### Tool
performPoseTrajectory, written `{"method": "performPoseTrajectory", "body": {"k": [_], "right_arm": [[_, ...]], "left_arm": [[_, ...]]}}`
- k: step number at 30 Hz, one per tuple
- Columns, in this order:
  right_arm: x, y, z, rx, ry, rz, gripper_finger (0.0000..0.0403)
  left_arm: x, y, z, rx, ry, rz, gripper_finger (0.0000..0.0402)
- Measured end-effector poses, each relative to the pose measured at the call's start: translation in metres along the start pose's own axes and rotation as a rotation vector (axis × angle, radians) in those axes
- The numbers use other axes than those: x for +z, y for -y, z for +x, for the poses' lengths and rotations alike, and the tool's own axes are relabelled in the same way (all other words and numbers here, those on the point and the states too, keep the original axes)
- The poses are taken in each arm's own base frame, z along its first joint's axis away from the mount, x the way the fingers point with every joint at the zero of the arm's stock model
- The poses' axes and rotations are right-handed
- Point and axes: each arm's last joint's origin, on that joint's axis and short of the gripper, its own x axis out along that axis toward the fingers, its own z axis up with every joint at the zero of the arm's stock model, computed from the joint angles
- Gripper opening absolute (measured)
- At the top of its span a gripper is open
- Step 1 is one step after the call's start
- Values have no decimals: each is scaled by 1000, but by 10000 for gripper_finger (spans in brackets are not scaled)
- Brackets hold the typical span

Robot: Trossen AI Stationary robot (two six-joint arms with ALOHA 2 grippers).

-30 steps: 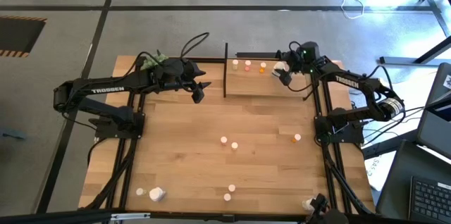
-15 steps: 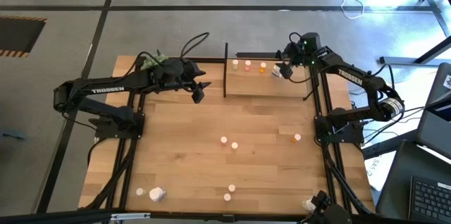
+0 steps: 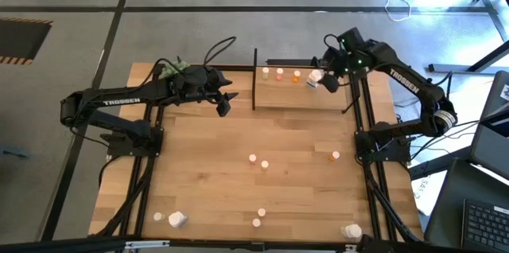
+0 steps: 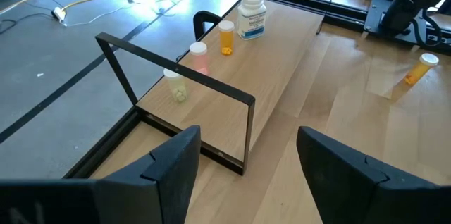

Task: Pick and place medicine bottles onto shelf by color
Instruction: Put the top right white pill bottle on the shelf

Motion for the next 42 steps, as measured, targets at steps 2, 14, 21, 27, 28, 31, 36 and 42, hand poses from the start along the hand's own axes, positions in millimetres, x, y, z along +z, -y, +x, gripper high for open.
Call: {"method": "performPoseTrajectory", "body": {"k": [2,14,21,27,28,31,36,42], "right_arm": [[-3,-5,2,62,-17,-4,323],[-31,-8,49,117,-23,-22,323],[-42,-3,70,53,49,-47,323],[-46,1,77,-41,75,-15,323],[-47,1,78,-40,74,-14,323],[-49,0,79,-4,76,-8,323],[-49,-2,79,66,87,14,323],[-49,-1,79,59,85,19,323]], "left_arm": [[0,0,0,0,0,0,230],[0,0,0,0,-1,0,230],[0,0,0,0,-1,1,230],[0,0,0,0,-2,1,230],[0,0,0,0,-2,1,230],[0,0,0,0,-2,1,230],[0,0,0,0,-3,1,230],[0,0,0,0,-3,1,230]]}}
